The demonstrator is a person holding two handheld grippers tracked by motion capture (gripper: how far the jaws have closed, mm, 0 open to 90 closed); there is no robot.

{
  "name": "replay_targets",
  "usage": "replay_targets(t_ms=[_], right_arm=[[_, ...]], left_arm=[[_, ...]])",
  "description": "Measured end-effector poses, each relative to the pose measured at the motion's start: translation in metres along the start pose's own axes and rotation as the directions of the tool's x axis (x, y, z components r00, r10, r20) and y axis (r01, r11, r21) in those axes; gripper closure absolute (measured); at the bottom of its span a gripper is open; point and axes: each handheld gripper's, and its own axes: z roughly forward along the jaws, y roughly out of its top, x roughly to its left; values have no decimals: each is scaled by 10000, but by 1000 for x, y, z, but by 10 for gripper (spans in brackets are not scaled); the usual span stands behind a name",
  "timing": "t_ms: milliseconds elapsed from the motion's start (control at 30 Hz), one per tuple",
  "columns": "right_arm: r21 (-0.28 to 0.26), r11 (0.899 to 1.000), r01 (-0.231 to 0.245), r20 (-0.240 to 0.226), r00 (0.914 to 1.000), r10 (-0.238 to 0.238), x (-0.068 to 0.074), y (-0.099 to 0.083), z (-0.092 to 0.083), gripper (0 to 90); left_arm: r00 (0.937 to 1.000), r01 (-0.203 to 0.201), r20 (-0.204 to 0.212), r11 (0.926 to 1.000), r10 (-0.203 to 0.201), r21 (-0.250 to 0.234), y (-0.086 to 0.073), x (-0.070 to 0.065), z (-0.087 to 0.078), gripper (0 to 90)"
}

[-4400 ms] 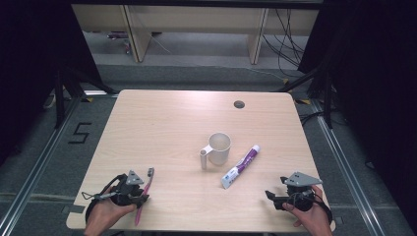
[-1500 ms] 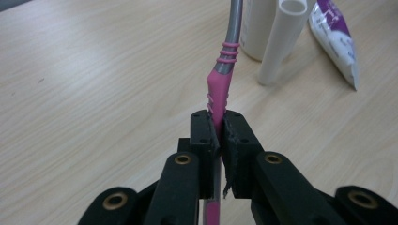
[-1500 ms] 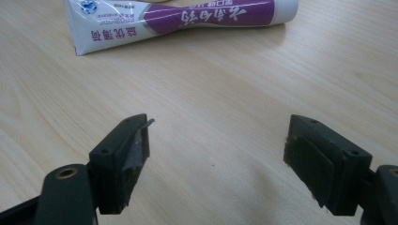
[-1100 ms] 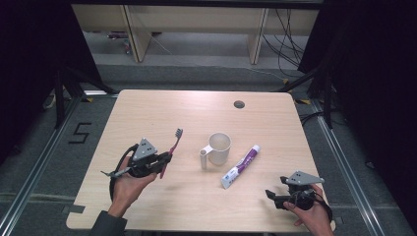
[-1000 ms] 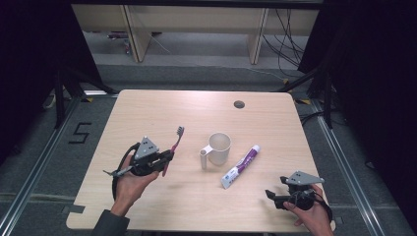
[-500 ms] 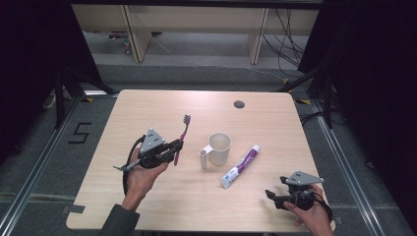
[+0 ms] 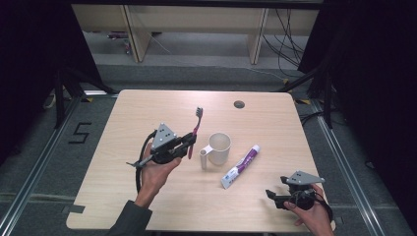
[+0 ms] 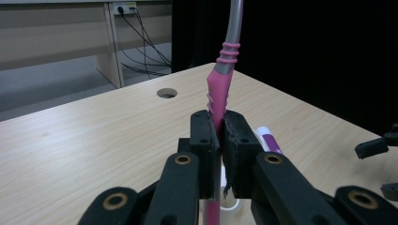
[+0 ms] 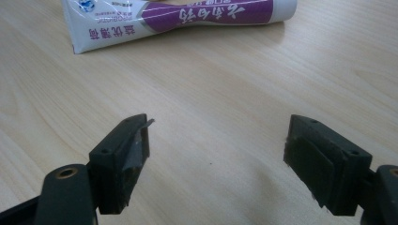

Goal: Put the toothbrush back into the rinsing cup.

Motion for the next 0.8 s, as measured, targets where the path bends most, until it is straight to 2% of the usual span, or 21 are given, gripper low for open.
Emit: replay_targets(t_ms=[233, 267, 367, 800], right_arm=[[-1, 10000, 24, -36, 10000, -24, 0, 0, -1, 233], [61, 9998, -189, -97, 9998, 190, 1, 0, 0, 233], [87, 9997, -218, -114, 9997, 219, 1, 0, 0, 233], [54, 9998, -186, -124, 9997, 187, 1, -1, 0, 233]], left_arm=[[9999, 62, 142, 9998, -59, -175, 3, -4, 11, 831], [9998, 88, 178, 9998, -86, -160, 3, -5, 12, 831], [9998, 41, 177, 9998, -38, -209, 4, -8, 15, 831], [9998, 0, 185, 9995, 6, -324, 4, -11, 32, 831]])
